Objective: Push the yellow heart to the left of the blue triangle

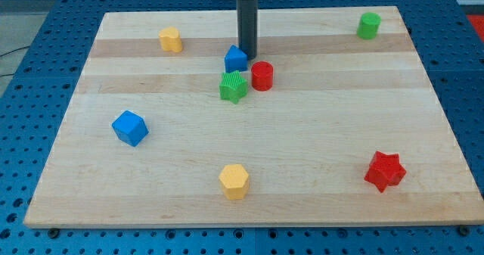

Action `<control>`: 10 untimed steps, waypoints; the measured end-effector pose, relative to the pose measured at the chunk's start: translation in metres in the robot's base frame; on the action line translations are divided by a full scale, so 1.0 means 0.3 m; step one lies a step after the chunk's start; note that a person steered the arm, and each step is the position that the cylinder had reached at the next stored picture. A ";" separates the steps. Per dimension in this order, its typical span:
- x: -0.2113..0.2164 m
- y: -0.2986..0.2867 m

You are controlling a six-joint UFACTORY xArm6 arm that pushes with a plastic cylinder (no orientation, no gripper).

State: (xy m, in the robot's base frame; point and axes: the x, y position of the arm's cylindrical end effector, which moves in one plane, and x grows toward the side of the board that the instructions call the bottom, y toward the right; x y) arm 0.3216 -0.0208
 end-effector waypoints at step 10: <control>-0.098 -0.586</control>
State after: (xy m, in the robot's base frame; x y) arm 0.2922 -0.1967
